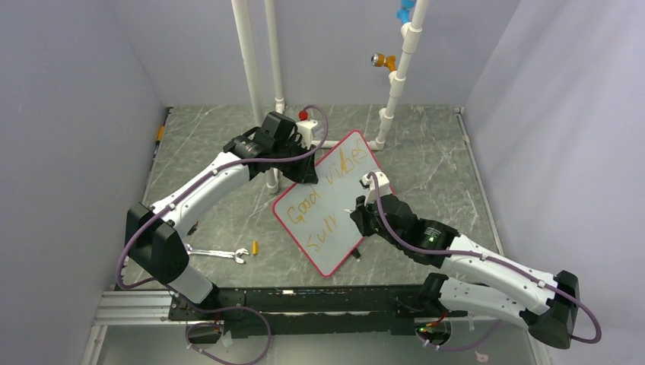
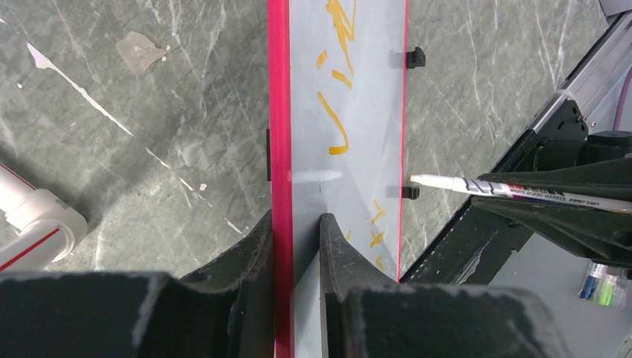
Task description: Write a sentence on the whiteboard
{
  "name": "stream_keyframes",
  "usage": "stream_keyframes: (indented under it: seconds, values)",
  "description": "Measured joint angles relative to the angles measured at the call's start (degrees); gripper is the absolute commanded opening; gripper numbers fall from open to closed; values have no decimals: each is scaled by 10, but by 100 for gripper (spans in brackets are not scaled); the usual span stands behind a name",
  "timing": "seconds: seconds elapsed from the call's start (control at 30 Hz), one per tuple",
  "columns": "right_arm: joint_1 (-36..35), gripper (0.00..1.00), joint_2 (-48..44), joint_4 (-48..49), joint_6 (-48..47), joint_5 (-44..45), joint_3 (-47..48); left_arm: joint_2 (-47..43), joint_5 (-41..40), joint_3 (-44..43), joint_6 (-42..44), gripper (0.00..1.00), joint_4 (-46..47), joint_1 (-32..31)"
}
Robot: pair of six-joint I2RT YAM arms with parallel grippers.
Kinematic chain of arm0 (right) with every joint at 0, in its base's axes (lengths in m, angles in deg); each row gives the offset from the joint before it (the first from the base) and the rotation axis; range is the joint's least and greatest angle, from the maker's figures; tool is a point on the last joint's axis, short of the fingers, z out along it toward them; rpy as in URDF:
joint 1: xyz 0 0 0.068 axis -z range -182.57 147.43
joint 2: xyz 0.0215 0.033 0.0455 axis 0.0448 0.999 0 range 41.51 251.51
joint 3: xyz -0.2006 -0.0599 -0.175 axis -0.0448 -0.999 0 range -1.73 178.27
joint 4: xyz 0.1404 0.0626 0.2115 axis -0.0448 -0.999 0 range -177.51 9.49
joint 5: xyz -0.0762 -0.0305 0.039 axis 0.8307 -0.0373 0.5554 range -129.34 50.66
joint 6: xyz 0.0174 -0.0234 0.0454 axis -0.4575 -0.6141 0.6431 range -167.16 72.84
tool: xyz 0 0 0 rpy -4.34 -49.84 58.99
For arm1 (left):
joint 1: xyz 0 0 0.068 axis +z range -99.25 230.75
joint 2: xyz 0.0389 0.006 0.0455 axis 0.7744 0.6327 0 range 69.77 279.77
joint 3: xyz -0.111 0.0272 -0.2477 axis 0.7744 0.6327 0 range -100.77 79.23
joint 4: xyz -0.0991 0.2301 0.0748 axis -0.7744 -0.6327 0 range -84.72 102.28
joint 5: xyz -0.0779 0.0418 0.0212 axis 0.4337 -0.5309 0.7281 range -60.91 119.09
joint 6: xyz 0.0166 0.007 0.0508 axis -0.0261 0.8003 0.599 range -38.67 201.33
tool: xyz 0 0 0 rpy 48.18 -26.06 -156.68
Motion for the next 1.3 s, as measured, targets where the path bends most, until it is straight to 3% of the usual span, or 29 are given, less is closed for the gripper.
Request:
stream_keyframes:
  seconds: [0.7, 1.3]
  values:
    - [22, 0, 67, 48, -1, -33, 0, 0, 0, 0, 0, 0, 0, 0]
    - [24, 0, 58, 67, 1, -57, -20, 0, -2, 0, 0, 0, -2, 0]
